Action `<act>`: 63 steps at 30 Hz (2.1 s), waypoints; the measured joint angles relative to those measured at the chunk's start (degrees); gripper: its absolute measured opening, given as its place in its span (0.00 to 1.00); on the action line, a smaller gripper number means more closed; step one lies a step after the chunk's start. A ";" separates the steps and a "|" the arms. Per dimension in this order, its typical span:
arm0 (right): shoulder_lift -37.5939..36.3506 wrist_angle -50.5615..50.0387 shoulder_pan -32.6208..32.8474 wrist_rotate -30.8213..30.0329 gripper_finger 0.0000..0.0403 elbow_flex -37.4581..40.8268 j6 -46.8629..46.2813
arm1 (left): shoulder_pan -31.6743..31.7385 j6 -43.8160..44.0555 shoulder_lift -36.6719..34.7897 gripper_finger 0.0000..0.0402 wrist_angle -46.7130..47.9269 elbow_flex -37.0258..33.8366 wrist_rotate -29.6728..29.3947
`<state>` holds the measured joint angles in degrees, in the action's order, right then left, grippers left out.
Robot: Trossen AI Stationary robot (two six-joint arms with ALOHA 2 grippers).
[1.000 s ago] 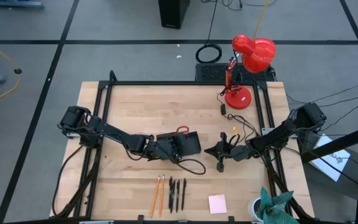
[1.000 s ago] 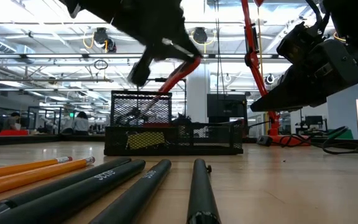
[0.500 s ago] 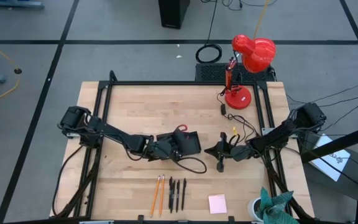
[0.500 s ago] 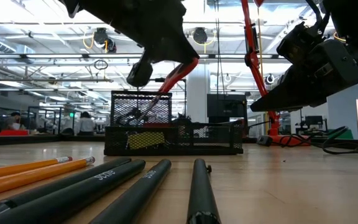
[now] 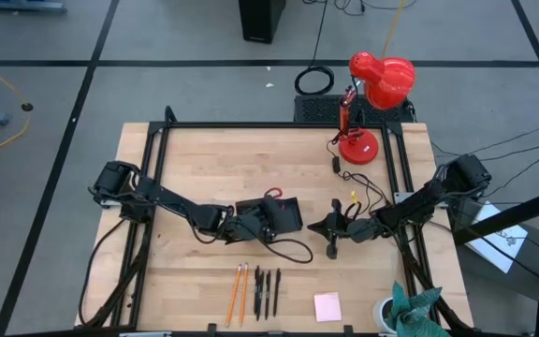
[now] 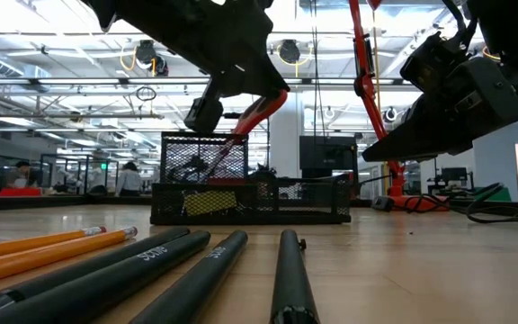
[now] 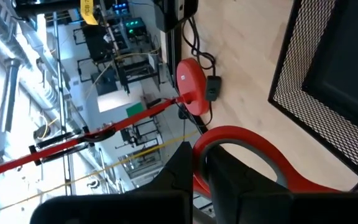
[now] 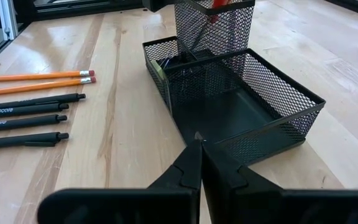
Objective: Pick and place office supplies into organizer
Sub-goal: Put the red scissors into the black desk organizer
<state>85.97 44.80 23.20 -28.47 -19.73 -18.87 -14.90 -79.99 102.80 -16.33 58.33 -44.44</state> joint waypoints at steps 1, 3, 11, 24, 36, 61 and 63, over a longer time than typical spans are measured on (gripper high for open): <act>0.00 0.00 0.00 0.02 0.01 0.00 0.00 | 0.09 0.15 0.00 0.06 0.50 0.00 0.14; 0.00 -0.01 0.00 0.02 0.01 0.00 0.00 | 0.37 0.33 0.00 0.06 1.43 0.00 0.79; 0.00 -0.03 0.00 0.01 0.01 0.00 -0.06 | 0.66 0.92 0.07 0.06 2.54 -0.04 2.03; 0.00 -0.44 0.02 0.01 0.01 0.00 -0.17 | 0.26 0.26 0.15 0.06 4.65 -0.17 2.79; 0.00 -0.42 0.02 0.00 0.01 0.00 -0.18 | 1.52 2.64 0.21 0.06 4.71 -0.23 -1.53; -0.02 -0.05 0.02 -0.13 0.01 0.00 -0.48 | 1.73 13.76 0.22 0.06 14.71 -0.28 -4.63; -0.02 -0.05 0.02 -0.19 0.01 -0.02 -0.48 | 1.72 14.62 0.22 0.07 14.53 -0.31 -4.64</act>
<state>85.95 44.75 23.22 -28.66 -19.75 -19.35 -13.18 -65.38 103.02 -1.80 58.02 -49.08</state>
